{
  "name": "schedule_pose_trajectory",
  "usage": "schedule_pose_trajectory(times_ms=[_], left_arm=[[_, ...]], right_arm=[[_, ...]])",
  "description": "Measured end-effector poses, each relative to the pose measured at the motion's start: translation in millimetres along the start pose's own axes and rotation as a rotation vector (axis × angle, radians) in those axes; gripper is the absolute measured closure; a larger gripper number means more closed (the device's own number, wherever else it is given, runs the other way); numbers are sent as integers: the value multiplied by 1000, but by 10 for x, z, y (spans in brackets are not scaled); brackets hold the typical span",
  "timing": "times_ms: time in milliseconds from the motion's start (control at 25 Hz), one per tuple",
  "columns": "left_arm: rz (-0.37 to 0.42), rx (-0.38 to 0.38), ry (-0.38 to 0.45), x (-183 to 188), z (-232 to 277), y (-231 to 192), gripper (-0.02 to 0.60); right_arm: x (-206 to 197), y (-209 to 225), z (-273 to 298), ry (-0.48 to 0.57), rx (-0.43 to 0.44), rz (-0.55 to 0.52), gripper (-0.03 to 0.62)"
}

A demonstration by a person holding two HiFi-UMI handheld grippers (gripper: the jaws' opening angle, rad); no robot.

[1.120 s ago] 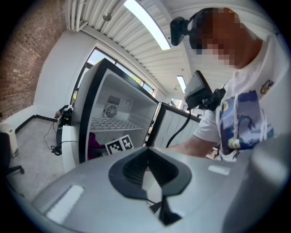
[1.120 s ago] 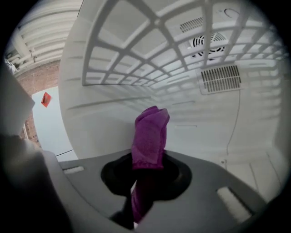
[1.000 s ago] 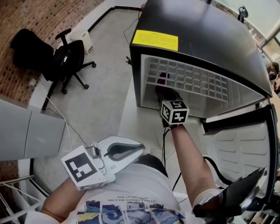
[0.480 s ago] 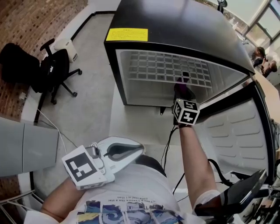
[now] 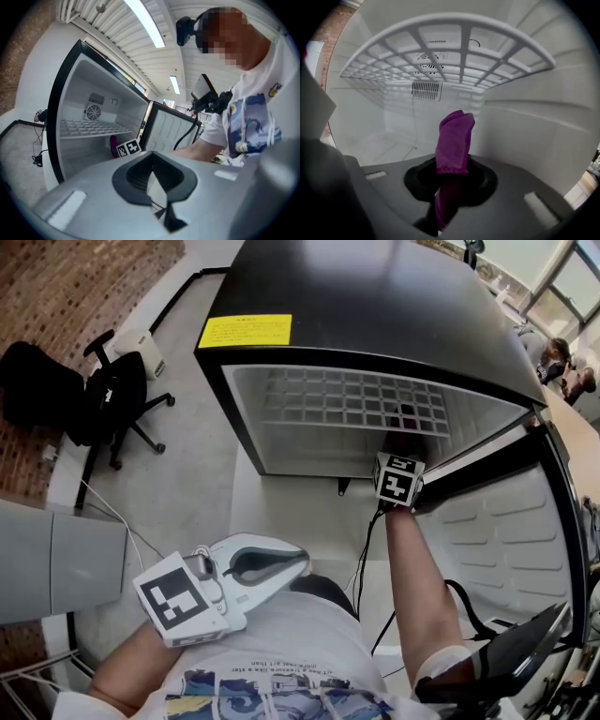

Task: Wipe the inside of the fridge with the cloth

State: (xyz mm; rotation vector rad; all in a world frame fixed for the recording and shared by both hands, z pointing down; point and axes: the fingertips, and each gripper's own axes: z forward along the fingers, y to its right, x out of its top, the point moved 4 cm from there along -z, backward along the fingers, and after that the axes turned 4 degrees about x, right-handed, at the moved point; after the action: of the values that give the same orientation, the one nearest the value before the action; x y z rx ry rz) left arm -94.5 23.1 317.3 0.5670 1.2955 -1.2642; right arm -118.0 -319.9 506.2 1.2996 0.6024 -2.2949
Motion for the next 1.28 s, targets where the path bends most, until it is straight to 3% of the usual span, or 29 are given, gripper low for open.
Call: schedule_pose_trajectory(times_ms=[320,1280], left_arm=[[-23,48,-10,39,72,-154,575],[-69,136,23,-21,-65,-201,574]], right_arm=[[-205,-210,261,-80,96,-31,540],[-34,-1409,297,-58,340,-89,540]])
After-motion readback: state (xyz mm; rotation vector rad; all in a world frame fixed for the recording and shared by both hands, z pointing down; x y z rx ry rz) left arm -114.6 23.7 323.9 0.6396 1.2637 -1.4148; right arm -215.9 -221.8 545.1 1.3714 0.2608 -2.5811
